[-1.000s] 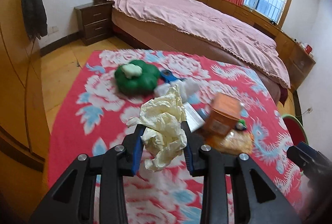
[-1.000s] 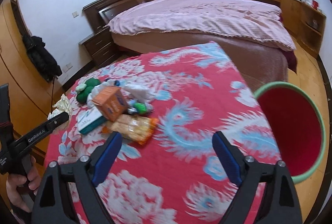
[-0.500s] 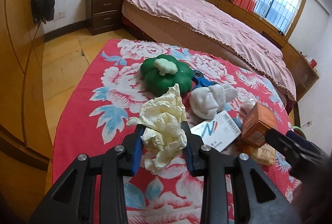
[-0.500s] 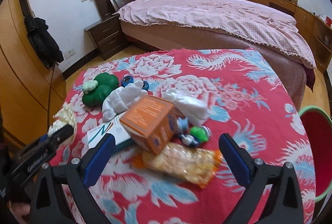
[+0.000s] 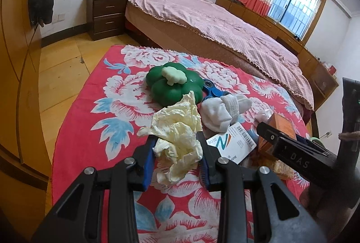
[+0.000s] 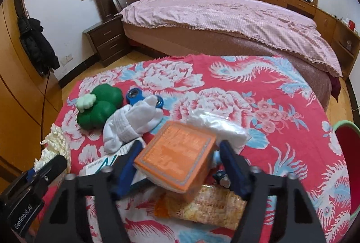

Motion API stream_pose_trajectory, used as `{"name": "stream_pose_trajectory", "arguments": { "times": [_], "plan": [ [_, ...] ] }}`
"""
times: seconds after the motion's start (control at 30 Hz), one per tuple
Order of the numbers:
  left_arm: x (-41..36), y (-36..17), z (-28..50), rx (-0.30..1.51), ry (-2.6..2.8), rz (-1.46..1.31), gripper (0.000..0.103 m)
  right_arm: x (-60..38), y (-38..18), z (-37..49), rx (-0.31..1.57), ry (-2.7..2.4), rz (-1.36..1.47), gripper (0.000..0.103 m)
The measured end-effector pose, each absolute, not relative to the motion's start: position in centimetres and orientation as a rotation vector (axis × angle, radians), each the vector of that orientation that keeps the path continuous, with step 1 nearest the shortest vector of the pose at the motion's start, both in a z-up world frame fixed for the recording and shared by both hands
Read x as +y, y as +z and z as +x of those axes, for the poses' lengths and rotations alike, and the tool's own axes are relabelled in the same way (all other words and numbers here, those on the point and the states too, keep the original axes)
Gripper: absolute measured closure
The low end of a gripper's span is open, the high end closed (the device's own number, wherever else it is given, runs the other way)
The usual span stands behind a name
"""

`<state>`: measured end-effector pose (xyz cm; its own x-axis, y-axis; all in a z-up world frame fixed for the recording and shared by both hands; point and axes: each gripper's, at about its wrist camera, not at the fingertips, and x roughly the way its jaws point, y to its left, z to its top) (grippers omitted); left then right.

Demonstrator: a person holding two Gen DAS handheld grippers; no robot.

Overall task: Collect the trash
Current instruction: 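Grasp the orange box with the right tool while the left tool holds the crumpled plastic, then carry the orange box and crumpled plastic over the red bin and open both tools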

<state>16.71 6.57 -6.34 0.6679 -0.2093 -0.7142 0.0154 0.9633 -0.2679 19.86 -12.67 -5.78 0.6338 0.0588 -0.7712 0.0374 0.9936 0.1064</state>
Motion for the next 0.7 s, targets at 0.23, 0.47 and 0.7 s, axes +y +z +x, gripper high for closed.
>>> {"name": "stream_pose_trajectory", "arguments": {
  "times": [0.23,0.47,0.7],
  "plan": [
    [6.0,-6.0,16.4,0.836,-0.109,-0.234,0.069,-13.5,-5.1,18.3,0.861,0.024,0.139,0.037],
    [4.5,-4.6,14.9,0.816,-0.114,-0.21,0.069,-15.6,-2.6,14.6,0.809,0.028,0.162,0.037],
    [2.7,-2.7,13.0,0.787,-0.13,-0.174,0.069,-17.6,-0.7,11.0,0.776,0.023,0.181,0.037]
  ]
}}
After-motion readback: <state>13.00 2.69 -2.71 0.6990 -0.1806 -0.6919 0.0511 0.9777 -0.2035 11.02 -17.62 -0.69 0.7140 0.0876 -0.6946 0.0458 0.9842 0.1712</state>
